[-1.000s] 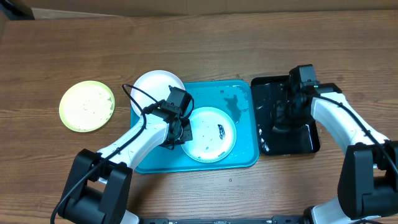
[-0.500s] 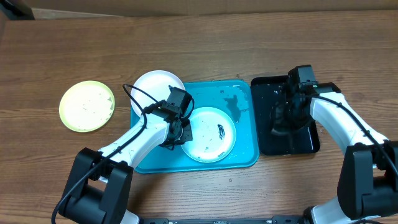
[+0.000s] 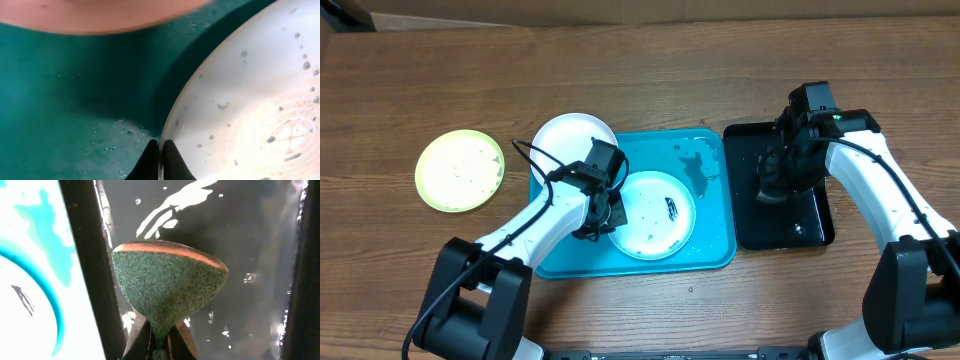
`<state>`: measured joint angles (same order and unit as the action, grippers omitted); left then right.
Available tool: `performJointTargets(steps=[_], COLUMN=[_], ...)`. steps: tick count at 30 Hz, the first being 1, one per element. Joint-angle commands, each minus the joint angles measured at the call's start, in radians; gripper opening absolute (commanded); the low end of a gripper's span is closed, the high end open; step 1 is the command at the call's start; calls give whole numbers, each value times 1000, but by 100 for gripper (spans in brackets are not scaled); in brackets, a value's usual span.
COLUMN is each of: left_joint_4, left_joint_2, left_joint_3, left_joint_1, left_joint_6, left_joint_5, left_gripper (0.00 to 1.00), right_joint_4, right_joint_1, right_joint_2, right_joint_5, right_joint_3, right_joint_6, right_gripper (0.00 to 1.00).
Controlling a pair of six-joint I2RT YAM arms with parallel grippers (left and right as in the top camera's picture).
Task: Clean dirty plates on tray and stack at the side
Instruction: 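Lift the sponge with right gripper and bring it over the plate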
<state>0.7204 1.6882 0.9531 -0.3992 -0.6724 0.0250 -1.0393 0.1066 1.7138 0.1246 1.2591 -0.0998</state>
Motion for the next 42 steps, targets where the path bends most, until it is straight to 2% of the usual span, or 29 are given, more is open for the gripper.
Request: performJointTargets(steps=[1,14,23,28,34,37,42], left_joint_4=[8,-25,-25,-24,-26,-38,-39], left_joint_2=[11,12,12,12,11,11,11], left_joint_3=[10,9,9,9,9,9,9], left_joint_1=[20,19,19,19,19,19,19], left_joint_6=[-43,-37,-30,-12,-8,-8,-7], left_joint_5=[-17,10,9,10,18,27,27], left_gripper=[4,4,4,4,4,4,4], right_joint_4=[4,-26,6,-77,-187,-165,-124], right_joint_1=[6,6,5,6,20,71,205], right_joint_2=[-18,-18,-18,-31,-39,-38,-34], right_joint_5=[35,33,24,49,212,385,390], right_joint_3=[3,0,-93,16,227,240,238], right_joint_6=[2,30,32,33,33,33,32], right_gripper=[4,4,4,4,4,4,4])
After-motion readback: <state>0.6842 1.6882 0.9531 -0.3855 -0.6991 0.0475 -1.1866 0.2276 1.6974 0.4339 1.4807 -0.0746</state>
